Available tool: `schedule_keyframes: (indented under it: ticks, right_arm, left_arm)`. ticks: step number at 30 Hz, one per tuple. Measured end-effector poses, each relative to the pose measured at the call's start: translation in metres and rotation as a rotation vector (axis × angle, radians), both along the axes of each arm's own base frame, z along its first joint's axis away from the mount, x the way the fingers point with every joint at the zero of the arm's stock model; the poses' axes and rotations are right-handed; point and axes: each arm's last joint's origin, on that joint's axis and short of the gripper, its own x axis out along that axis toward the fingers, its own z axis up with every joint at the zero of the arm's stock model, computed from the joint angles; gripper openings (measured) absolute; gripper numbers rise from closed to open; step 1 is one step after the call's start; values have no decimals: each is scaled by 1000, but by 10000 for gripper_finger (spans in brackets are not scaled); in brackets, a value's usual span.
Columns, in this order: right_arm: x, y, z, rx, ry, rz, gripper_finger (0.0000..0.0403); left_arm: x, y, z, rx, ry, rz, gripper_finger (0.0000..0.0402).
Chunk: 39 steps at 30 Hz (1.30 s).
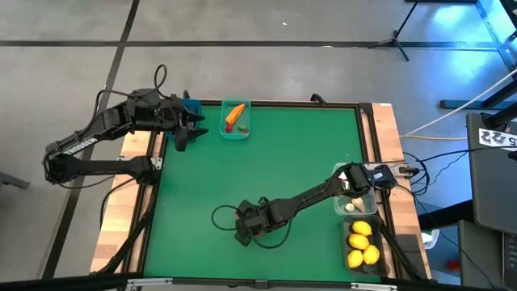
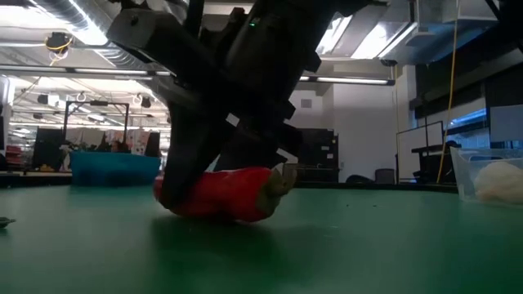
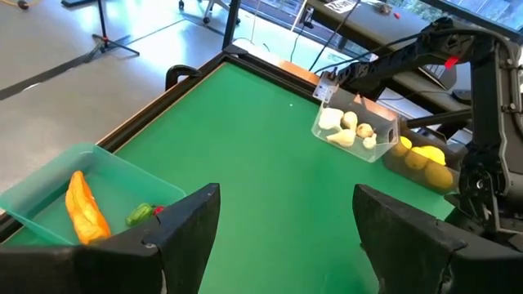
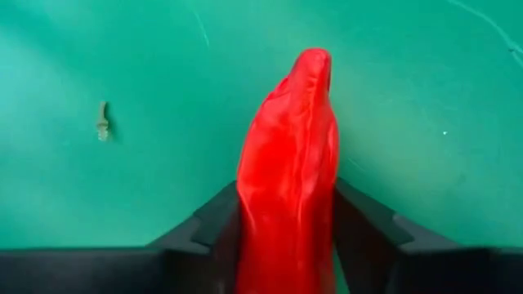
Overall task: Sort produce into baskets
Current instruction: Put the red pepper into the green bin
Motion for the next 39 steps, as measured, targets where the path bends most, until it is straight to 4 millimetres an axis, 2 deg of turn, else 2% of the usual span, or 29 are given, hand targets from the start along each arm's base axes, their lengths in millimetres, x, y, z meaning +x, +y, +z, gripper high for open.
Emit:
schedule_keyframes:
  ticks: [3,5,10,14,23,28,33,39]
  right_arm:
    - [0,-1,3,14,-10,-23,134]
    - [3,-4,9,18,-30,-33,128]
    - [13,-15,25,-31,-26,-32,150]
    - [26,-45,41,-109,-27,-50,160]
    - [51,-125,85,-227,-78,-67,145]
    - [55,-183,104,-302,-76,-123,147]
    - [52,-245,117,-331,-86,-205,148]
    - [49,-317,137,-321,-219,-324,148]
  left_arm:
    - [0,0,0,9,2,-4,276]
    - [0,0,0,13,3,-6,276]
    - [0,0,0,13,3,-6,276]
    - [0,0,0,14,3,-6,276]
    - [-4,-2,2,34,-9,-12,276]
    - [-14,-6,7,60,-43,-2,276]
    - [-32,-11,13,138,-76,89,276]
    - [-47,-17,18,173,-124,138,276]
